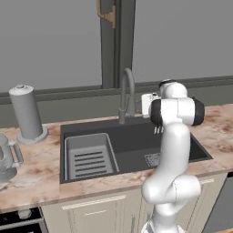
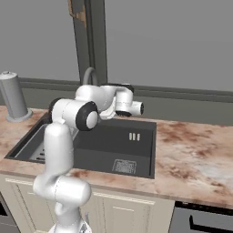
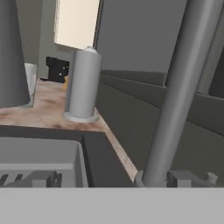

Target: Turn on the sink faucet and place the jug under the water for a few seconds to fill it up.

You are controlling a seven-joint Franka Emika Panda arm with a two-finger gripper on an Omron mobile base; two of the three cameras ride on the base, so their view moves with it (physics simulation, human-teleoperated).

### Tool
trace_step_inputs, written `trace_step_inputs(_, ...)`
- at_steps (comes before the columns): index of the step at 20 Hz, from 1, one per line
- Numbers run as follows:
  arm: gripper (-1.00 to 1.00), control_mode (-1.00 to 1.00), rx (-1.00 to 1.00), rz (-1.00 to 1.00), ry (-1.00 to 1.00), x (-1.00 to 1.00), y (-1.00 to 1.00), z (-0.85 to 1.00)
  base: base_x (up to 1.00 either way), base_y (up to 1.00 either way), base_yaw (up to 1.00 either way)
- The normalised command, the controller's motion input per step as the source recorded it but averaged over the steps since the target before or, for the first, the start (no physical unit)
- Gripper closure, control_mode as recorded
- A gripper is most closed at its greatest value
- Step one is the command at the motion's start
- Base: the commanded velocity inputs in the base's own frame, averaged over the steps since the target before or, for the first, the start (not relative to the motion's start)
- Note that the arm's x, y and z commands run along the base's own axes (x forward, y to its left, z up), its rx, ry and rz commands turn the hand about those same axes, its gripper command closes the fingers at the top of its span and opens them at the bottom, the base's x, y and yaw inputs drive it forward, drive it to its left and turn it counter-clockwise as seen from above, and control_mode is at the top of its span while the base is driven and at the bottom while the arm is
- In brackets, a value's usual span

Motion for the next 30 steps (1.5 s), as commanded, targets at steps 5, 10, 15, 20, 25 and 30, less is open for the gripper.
trace_step_inputs(5,-1.0,-1.0,0.0,0.0,0.0,0.14,0.0,-0.15,0.0,0.0,0.0)
trace_step_inputs(10,-1.0,-1.0,0.0,0.0,0.0,0.21,-0.02,-0.11,0.0,0.0,0.0)
trace_step_inputs(15,-1.0,-1.0,0.0,0.0,0.0,0.37,0.0,-0.01,0.0,0.0,0.0)
trace_step_inputs(20,-1.0,-1.0,0.0,0.0,0.0,0.31,0.0,0.0,0.0,0.0,0.0)
trace_step_inputs(25,-1.0,-1.0,0.0,0.0,0.0,0.22,0.0,0.0,0.0,0.0,0.0)
trace_step_inputs(30,-1.0,-1.0,0.0,0.0,0.02,0.19,0.0,-0.02,0.0,0.0,0.0)
